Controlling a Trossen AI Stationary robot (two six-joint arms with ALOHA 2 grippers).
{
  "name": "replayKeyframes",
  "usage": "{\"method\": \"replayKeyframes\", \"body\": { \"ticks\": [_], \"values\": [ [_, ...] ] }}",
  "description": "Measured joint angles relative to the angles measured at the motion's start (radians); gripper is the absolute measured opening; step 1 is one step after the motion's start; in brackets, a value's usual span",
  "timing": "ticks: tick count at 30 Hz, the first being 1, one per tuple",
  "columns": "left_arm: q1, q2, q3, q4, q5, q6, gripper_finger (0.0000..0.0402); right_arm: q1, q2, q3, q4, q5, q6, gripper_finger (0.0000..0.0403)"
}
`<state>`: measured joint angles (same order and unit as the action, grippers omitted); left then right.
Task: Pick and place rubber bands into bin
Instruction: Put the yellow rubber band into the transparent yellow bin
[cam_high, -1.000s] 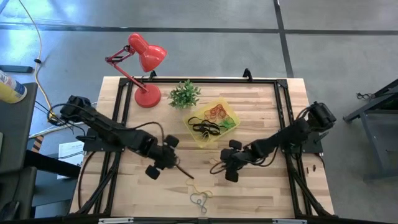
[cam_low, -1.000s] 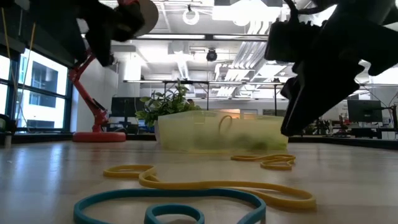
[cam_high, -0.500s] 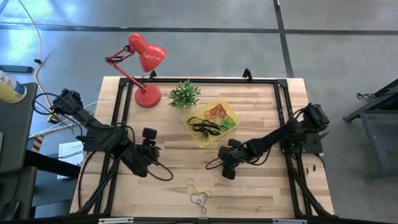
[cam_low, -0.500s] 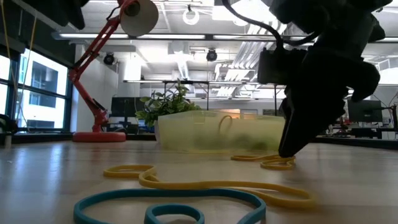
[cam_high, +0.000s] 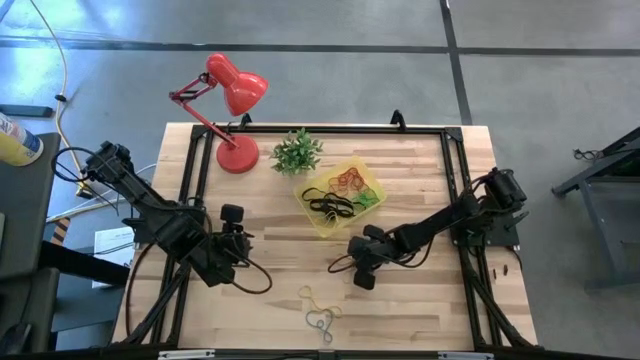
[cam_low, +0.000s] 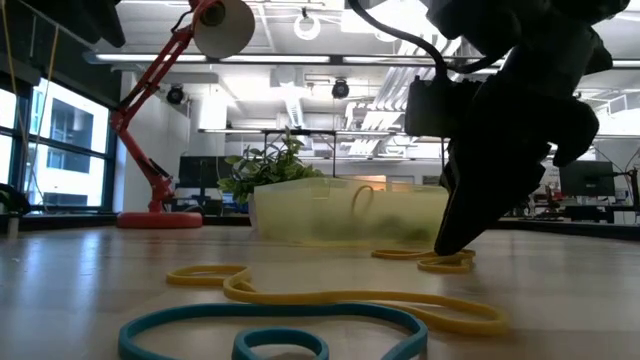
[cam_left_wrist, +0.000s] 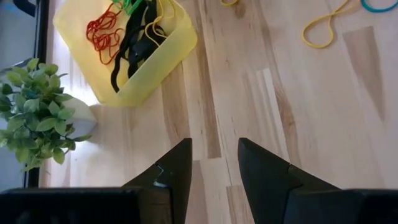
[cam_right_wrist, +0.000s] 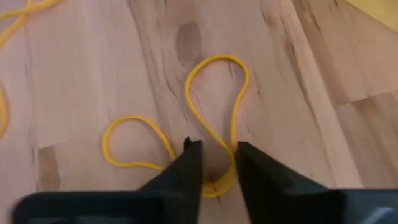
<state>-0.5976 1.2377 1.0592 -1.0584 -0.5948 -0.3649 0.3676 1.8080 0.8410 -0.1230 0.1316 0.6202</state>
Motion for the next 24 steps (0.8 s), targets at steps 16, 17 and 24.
{"method": "replayKeyframes", "body": {
  "ticks": [16, 17, 24],
  "values": [
    [0.002, 0.000, 0.000, 0.000, -0.028, 0.003, 0.0117, 0.003, -0.122, -0.013, -0.108, 0.077, -0.013, 0.0003],
    [0.002, 0.000, 0.000, 0.000, -0.031, 0.009, 0.0117, 0.003, -0.143, -0.010, -0.109, 0.091, -0.013, 0.0003],
    [0.002, 0.000, 0.000, 0.000, -0.074, 0.019, 0.0117, 0.001, -0.283, -0.008, -0.148, 0.169, -0.019, 0.0001]
  ]
}}
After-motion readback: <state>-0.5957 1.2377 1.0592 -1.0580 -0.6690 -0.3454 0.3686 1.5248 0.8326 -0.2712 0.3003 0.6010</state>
